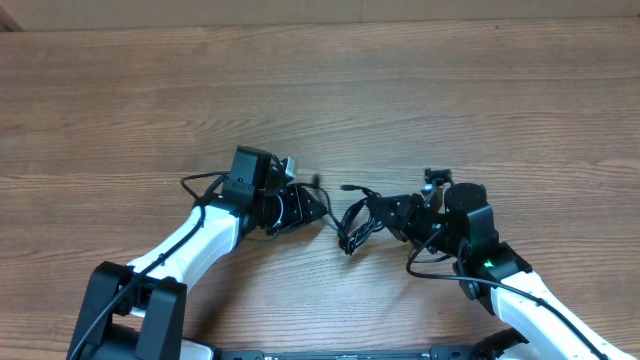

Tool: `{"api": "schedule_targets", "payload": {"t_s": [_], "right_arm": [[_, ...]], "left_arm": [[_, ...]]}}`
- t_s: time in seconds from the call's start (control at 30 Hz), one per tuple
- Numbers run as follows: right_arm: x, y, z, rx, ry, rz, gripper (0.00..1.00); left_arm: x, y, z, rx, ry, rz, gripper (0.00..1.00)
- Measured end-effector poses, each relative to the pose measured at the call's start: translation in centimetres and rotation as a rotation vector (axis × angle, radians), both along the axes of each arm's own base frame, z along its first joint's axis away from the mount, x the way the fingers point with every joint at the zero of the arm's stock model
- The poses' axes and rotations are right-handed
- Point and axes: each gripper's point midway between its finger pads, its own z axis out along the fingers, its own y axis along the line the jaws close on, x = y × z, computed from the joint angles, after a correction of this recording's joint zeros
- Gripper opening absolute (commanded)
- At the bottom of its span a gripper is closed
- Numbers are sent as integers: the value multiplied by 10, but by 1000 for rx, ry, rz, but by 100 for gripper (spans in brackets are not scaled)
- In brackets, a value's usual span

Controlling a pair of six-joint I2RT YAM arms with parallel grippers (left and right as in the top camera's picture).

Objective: Untangle cables

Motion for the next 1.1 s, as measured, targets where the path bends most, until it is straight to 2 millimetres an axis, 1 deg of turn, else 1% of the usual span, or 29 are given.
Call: {"api": "schedule_targets", "payload": {"t_s": [0.03, 0.07, 0.1, 0.17, 0.3, 0.37, 0.53, 0.63, 0.7, 0.8, 0.83, 0.87, 0.93, 1.03, 1.07, 1.1], "right_arm": [[1, -3, -3, -9, 10, -17, 4], [2, -4, -3, -12, 13, -27, 4], [4, -5, -4, -16, 12, -39, 4], [6, -7, -5, -23, 13, -58, 4], [11, -13, -6, -39, 7, -99, 4], [14, -13, -3, -36, -8, -110, 4], [22, -10, 12, -4, -75, -111, 4], [22, -6, 20, 20, -101, -90, 4], [21, -4, 20, 27, -100, -78, 4], [19, -3, 20, 32, -94, -66, 4], [18, -2, 20, 32, -92, -63, 4], [18, -2, 20, 33, -91, -61, 4], [18, -2, 20, 37, -87, -60, 4], [17, -1, 20, 58, -60, -71, 4], [17, -1, 20, 67, -49, -75, 4], [17, -1, 20, 72, -43, -77, 4]], "left_arm": [[0, 0, -1, 3, 3, 3, 55], [-1, 0, -1, 0, 9, 5, 63], [-2, 0, 0, -5, 12, 3, 79], [-5, -4, 3, -34, 18, -19, 100], [-19, -17, 17, -150, 75, -72, 99], [-26, -20, 20, -183, 128, -71, 99], [-36, -19, 17, -193, 295, 16, 99], [-36, -17, 14, -186, 394, 108, 100], [-36, -19, 14, -189, 446, 160, 100], [-29, -26, 18, -218, 485, 221, 100], [-27, -29, 20, -228, 494, 234, 99], [-26, -32, 22, -239, 510, 248, 88], [-27, -36, 24, -254, 563, 279, 72], [-32, -42, 24, -256, 626, 309, 55], [-34, -44, 24, -256, 647, 317, 46], [-36, -46, 24, -254, 660, 321, 34]]}}
